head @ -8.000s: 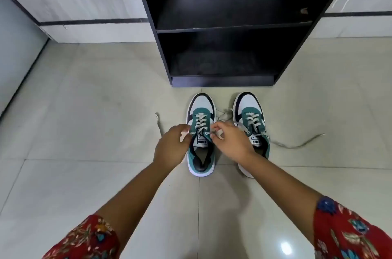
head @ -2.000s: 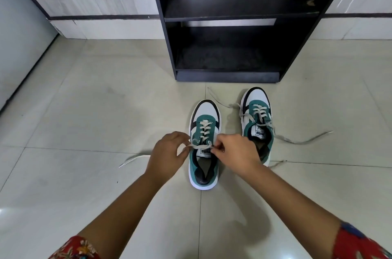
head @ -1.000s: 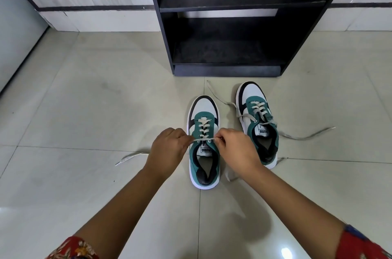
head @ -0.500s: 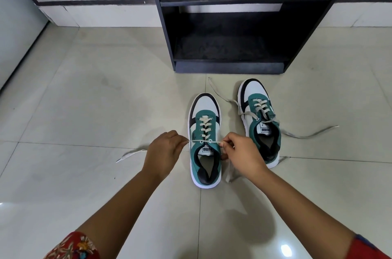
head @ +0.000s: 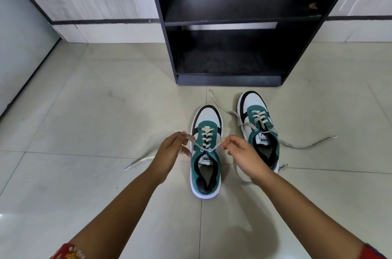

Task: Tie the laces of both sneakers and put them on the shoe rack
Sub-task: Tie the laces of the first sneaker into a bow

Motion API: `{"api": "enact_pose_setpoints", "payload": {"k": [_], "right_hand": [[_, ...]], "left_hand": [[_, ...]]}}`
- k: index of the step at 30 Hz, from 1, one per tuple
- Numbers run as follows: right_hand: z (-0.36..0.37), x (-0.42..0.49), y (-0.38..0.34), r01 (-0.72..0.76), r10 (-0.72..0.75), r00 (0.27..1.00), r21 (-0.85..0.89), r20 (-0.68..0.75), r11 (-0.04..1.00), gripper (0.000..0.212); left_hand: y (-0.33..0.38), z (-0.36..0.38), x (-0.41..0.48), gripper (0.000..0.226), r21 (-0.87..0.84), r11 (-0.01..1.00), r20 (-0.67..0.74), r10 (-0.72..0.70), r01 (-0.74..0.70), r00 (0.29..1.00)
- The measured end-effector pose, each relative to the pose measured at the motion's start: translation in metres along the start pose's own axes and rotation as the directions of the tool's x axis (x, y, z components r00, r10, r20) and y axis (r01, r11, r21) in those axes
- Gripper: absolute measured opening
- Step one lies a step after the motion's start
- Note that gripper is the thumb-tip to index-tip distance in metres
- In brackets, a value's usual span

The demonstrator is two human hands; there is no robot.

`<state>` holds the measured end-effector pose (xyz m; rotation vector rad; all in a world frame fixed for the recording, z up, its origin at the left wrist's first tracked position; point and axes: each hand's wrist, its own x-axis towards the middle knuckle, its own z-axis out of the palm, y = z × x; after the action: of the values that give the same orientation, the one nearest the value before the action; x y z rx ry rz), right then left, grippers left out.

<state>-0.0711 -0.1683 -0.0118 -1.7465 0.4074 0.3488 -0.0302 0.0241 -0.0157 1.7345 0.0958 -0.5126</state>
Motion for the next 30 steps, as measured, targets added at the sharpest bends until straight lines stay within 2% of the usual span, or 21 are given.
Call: {"api": "enact_pose_setpoints", "payload": {"k": [2, 4, 7, 11, 17, 21, 23, 27, 30], "right_hand": [[0.001, 0.000, -0.010, 0.011, -0.015, 1.000, 0.229, 0.014, 0.973, 0.029], [0.003, 0.000, -0.020, 0.006, -0.042, 0.997, 0.456, 0.070, 0.890, 0.033], [0.008, 0.000, -0.025, -0.022, -0.052, 0.993, 0.613, 0.102, 0.790, 0.031], [0.009, 0.000, -0.024, -0.011, -0.053, 0.995, 0.614, 0.086, 0.789, 0.024], [0.014, 0.007, -0.024, 0.035, -0.108, 0.990, 0.595, 0.088, 0.803, 0.032], [0.020, 0.010, -0.023, 0.082, -0.131, 0.990, 0.574, 0.044, 0.815, 0.020], [0.021, 0.012, -0.022, 0.094, -0.142, 0.989, 0.564, 0.043, 0.820, 0.021], [0.018, 0.009, -0.022, 0.141, -0.228, 0.967, 0.513, 0.111, 0.847, 0.021], [0.016, 0.008, -0.021, 0.174, -0.271, 0.950, 0.456, 0.154, 0.872, 0.020]], "left_hand": [[0.010, 0.000, 0.001, 0.032, -0.132, 0.991, 0.009, -0.011, 0.012, 1.000], [0.019, 0.001, 0.001, 0.030, -0.188, 0.982, 0.009, -0.014, 0.015, 1.000], [0.030, 0.004, 0.001, 0.027, -0.218, 0.976, 0.019, 0.002, 0.002, 1.000], [0.039, 0.009, -0.001, 0.027, -0.128, 0.990, 0.029, 0.067, -0.063, 0.997], [0.042, 0.017, -0.002, 0.021, -0.038, 0.991, 0.123, 0.130, -0.126, 0.984], [0.042, 0.017, 0.001, 0.014, -0.051, 0.989, 0.169, 0.144, -0.138, 0.975], [0.042, 0.017, 0.003, 0.010, -0.088, 0.990, 0.200, 0.124, -0.109, 0.972], [0.041, 0.012, 0.008, 0.030, -0.190, 0.975, 0.210, -0.072, 0.113, 0.975], [0.042, 0.011, 0.009, 0.007, -0.196, 0.969, 0.282, -0.089, 0.148, 0.955]]}}
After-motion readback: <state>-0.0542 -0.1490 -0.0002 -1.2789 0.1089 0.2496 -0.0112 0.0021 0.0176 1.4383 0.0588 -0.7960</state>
